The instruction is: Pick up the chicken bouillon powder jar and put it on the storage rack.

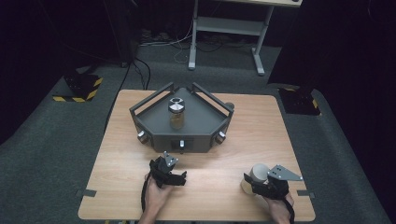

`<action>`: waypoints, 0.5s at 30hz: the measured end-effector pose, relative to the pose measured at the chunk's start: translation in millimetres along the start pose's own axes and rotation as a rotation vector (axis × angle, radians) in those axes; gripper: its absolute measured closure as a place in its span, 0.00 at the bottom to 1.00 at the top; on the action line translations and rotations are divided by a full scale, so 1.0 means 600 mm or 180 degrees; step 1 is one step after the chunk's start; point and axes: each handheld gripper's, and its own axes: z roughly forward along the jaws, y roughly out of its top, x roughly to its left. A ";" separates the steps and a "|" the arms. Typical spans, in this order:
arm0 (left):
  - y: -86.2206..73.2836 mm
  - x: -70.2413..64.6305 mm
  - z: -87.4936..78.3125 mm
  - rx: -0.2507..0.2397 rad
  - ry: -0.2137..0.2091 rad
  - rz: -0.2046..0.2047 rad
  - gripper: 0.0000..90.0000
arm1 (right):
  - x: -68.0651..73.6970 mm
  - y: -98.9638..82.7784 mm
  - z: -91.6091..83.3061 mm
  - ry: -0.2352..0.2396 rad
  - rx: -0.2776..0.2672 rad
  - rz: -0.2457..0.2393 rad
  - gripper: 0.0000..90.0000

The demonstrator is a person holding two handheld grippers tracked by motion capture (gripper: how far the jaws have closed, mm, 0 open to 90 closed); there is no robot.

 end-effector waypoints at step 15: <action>0.001 0.000 0.001 0.0001 0.0002 -0.0012 0.01 | 0.003 0.020 -0.007 0.0017 -0.0042 -0.0083 0.39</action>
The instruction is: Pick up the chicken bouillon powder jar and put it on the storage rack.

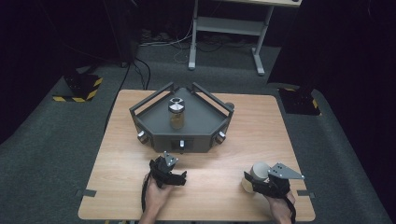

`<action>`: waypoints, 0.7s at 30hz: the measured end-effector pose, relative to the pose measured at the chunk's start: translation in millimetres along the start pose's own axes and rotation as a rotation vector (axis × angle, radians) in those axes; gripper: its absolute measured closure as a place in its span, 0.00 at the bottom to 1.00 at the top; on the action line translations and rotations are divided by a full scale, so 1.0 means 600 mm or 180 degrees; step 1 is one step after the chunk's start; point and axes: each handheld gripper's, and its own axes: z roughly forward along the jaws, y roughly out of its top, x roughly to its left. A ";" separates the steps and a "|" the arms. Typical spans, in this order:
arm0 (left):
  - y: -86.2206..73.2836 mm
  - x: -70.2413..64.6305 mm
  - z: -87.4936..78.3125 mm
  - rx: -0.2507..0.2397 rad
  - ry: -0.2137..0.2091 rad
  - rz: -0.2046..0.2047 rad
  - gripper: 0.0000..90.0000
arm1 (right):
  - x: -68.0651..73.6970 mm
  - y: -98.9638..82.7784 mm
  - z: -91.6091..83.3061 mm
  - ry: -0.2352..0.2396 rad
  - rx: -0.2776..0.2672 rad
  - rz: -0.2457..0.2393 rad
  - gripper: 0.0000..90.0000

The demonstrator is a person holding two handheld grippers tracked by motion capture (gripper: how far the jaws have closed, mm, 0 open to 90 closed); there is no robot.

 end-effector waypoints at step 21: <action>0.000 -0.001 0.000 0.0003 0.0011 -0.0009 0.01 | -0.003 0.050 -0.006 0.0184 -0.0044 -0.0108 0.39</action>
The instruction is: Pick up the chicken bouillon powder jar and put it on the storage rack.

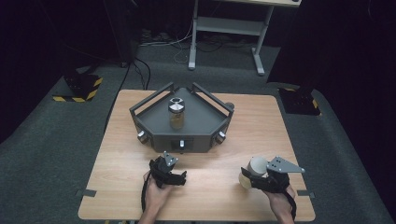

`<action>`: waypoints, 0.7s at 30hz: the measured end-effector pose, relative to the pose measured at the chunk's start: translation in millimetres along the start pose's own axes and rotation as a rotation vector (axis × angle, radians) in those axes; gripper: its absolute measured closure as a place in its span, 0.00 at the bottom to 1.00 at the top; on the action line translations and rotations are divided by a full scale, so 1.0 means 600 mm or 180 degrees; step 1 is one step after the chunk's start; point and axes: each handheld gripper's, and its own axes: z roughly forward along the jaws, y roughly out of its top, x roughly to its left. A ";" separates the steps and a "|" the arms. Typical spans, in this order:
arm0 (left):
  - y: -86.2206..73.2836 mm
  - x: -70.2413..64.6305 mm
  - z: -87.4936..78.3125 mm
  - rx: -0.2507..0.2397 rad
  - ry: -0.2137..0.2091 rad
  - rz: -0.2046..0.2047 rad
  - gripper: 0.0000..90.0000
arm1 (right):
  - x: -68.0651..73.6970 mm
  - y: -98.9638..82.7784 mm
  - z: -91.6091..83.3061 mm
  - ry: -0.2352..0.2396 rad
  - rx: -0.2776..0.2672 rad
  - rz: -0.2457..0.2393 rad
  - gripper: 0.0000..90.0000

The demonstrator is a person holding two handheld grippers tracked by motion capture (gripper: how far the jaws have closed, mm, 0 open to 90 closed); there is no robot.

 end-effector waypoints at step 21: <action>0.000 -0.001 0.000 0.0001 0.0009 -0.0010 0.01 | -0.014 0.092 0.008 0.0264 -0.0049 -0.0169 0.39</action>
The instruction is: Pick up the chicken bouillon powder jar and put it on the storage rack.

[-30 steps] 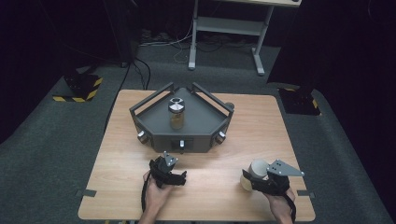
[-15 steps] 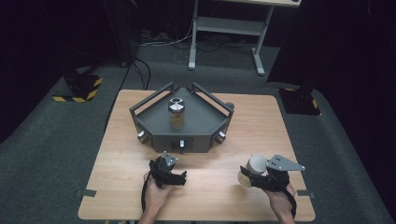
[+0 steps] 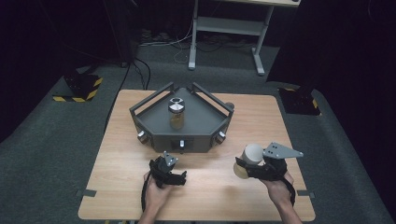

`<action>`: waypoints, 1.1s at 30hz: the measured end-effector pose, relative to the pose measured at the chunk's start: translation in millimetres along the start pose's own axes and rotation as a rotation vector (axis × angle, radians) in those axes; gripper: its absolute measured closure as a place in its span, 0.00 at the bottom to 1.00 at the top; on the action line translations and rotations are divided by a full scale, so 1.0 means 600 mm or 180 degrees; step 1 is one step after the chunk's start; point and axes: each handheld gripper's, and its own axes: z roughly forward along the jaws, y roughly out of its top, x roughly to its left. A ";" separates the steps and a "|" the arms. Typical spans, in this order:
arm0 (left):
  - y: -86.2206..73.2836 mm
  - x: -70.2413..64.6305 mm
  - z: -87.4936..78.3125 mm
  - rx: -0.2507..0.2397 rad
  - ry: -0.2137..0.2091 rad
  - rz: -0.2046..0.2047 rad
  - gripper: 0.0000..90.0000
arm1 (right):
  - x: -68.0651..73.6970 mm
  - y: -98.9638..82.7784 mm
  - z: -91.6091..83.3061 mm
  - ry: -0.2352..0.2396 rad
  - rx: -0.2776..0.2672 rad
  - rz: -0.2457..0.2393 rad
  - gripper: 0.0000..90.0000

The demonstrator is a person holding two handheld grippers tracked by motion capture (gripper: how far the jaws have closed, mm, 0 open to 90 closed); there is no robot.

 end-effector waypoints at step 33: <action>0.001 -0.003 0.001 0.0006 0.0016 -0.0027 0.01 | -0.023 0.128 0.049 0.0223 -0.0057 -0.0176 0.39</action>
